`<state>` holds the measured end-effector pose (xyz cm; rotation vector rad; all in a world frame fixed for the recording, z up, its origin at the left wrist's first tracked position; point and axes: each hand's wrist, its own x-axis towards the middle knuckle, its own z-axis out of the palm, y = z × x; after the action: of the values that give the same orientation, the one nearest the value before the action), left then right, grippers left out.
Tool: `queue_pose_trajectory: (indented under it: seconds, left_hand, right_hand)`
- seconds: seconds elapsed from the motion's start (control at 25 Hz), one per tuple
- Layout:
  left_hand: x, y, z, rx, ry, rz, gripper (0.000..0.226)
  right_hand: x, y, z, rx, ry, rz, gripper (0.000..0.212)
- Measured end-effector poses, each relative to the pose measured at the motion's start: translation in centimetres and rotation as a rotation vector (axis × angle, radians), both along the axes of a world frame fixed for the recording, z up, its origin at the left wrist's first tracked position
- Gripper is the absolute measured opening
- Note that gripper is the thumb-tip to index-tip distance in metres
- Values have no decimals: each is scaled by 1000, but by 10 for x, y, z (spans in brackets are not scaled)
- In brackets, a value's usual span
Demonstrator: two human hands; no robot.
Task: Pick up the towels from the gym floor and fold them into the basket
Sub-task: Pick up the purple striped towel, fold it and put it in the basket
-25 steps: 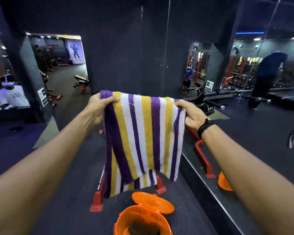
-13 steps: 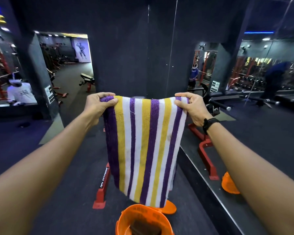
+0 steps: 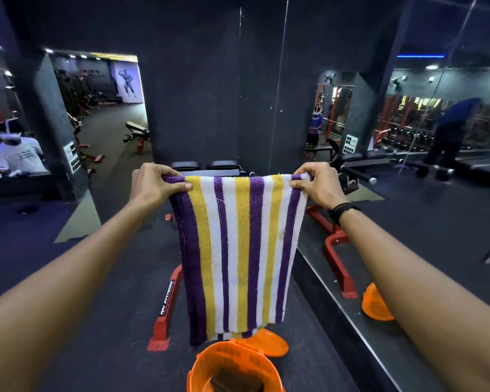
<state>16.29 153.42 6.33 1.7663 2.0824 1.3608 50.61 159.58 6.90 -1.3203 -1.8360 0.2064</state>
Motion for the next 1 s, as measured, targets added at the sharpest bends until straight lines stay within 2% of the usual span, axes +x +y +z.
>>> queue_pose_trajectory:
  seconds: [0.08, 0.12, 0.2, 0.28, 0.32, 0.36, 0.4, 0.44, 0.48, 0.52, 0.56, 0.6, 0.64, 0.72, 0.8, 0.88, 0.92, 1.0]
  left_hand:
    - [0, 3, 0, -47, 181, 89, 41]
    - [0, 5, 0, -70, 234, 60, 38]
    - [-2, 6, -4, -192, 239, -96, 28]
    - [-1, 3, 0, -414, 323, -245, 24]
    - [1, 5, 7, -436, 375, -278, 23]
    - [5, 8, 20, -345, 345, -269, 23]
    - [6, 14, 33, -167, 212, -247, 20]
    - [9, 17, 47, 17, -46, -276, 18]
    - [12, 19, 57, 95, -312, -374, 23]
    - [15, 18, 56, 44, -456, -472, 33]
    - [19, 13, 46, -75, -466, -535, 36]
    - [23, 8, 29, -221, -424, -546, 32]
    - [26, 4, 10, -327, -400, -518, 24]
    - [23, -1, -13, -368, -561, -458, 15]
    - [14, 3, -17, -333, -817, -383, 20]
    - [10, 2, -11, -348, -984, -401, 19]
    - [8, 4, -12, -366, -986, -463, 18]
    - [12, 1, -15, -395, -873, -571, 15]
  right_hand:
    - [4, 7, -3, 19, -54, -69, 13]
    - [7, 10, -4, 14, -81, -71, 14]
    - [10, 10, -9, -62, -107, -3, 13]
    - [15, 5, -5, -230, -197, 106, 14]
    - [16, 4, 3, -278, -240, 165, 15]
    - [18, 5, 17, -280, -204, 222, 16]
    - [19, 5, 34, -249, -47, 275, 15]
    - [21, 6, 52, -233, 193, 340, 22]
    - [24, 8, 65, -281, 369, 412, 36]
    - [23, 7, 68, -391, 393, 464, 48]
    - [21, 3, 60, -506, 301, 473, 49]
    - [19, 0, 43, -617, 215, 460, 40]
    - [16, -3, 22, -694, 208, 450, 24]
    - [14, -7, -8, -772, 383, 429, 7]
    - [15, -2, -20, -799, 590, 411, 13]
    - [13, 4, -18, -812, 758, 382, 22]
    - [9, 7, -17, -821, 809, 355, 26]
    - [0, 12, -16, -868, 913, 312, 29]
